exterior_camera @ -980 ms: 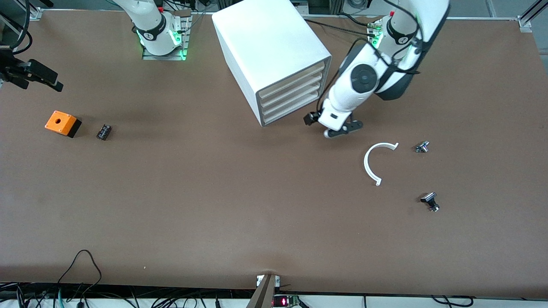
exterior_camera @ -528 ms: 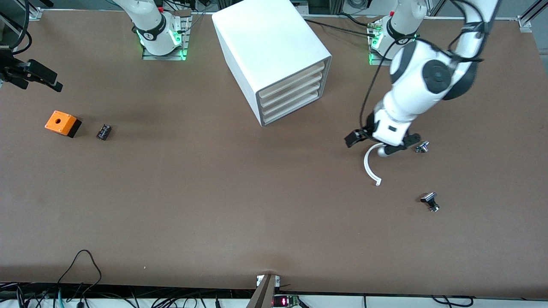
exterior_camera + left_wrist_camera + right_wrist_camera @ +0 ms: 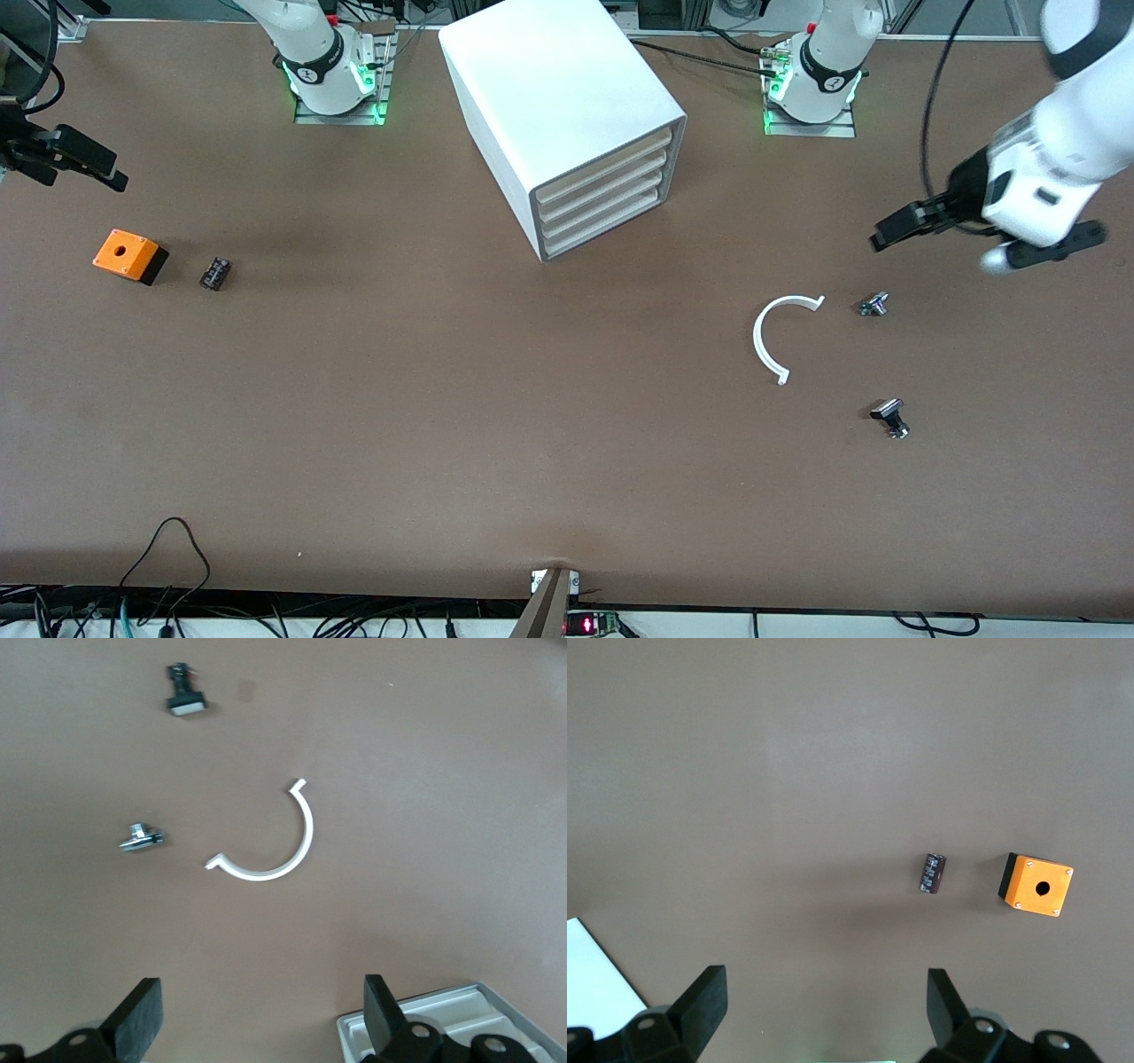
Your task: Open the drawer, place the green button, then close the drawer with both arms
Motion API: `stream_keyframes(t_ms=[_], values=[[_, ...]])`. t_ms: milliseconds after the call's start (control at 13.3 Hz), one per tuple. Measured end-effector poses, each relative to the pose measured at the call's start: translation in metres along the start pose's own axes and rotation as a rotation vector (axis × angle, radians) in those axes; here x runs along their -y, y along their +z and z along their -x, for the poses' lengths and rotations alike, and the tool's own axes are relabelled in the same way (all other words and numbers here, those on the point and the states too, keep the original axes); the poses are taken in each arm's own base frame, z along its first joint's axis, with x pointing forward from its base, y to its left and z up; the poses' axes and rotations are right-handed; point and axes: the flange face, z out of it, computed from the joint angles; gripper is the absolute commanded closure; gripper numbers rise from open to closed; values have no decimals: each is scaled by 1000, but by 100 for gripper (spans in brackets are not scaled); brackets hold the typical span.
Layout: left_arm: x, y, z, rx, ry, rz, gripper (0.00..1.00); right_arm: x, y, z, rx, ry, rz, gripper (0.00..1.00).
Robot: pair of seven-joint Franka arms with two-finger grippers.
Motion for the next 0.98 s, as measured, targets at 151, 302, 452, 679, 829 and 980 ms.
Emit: stream_keyframes(t_ms=[151, 302, 452, 679, 829, 980], values=[[15, -19, 2, -33, 51, -57, 0, 0, 0, -1, -3, 1, 0, 0], [15, -26, 5, -42, 92, -74, 0, -1, 3, -3, 2, 1, 1, 0], [12, -26, 5, -42, 121, -76, 0, -1, 5, -4, 6, -1, 5, 0], [12, -26, 0, -46, 211, -90, 0, -1, 7, -5, 10, -7, 27, 0], [11, -26, -3, -43, 252, -92, 0, 1, 7, -6, 10, -12, 31, 0], [8, -26, -2, -45, 275, -100, 0, 3, 7, -6, 10, -15, 32, 0]])
